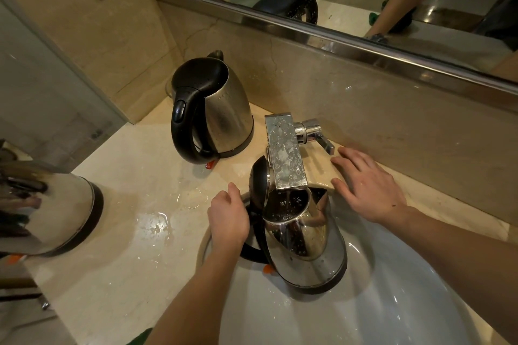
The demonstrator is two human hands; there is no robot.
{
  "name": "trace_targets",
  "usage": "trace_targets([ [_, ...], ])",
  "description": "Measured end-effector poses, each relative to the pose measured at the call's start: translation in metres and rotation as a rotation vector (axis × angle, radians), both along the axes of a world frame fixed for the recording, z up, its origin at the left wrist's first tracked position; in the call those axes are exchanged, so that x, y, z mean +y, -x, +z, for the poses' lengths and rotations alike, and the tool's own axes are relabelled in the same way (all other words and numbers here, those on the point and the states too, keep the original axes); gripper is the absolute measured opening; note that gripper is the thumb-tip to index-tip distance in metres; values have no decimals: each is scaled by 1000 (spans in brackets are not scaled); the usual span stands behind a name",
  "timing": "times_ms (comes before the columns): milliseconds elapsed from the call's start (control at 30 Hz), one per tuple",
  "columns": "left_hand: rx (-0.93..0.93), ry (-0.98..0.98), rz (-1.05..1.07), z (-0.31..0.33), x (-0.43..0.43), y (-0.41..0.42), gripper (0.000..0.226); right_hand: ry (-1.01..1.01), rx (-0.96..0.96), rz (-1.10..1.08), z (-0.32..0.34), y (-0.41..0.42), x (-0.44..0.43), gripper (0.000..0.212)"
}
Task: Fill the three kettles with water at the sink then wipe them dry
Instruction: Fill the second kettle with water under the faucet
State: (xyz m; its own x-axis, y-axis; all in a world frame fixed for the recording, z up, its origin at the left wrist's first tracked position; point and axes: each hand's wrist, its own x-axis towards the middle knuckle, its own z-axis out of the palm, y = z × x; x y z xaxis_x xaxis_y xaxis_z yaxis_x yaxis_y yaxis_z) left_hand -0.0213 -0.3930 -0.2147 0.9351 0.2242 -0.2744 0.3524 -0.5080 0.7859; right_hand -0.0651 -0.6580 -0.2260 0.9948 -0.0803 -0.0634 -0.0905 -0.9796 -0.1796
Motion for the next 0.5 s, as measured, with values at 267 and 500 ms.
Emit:
trace_targets([
  [267, -7, -5, -12, 0, 1, 0, 48, -14, -3, 3, 0, 0, -1, 66],
  [500, 3, 6, -4, 3, 0, 1, 48, -7, 8, 0, 2, 0, 1, 70],
])
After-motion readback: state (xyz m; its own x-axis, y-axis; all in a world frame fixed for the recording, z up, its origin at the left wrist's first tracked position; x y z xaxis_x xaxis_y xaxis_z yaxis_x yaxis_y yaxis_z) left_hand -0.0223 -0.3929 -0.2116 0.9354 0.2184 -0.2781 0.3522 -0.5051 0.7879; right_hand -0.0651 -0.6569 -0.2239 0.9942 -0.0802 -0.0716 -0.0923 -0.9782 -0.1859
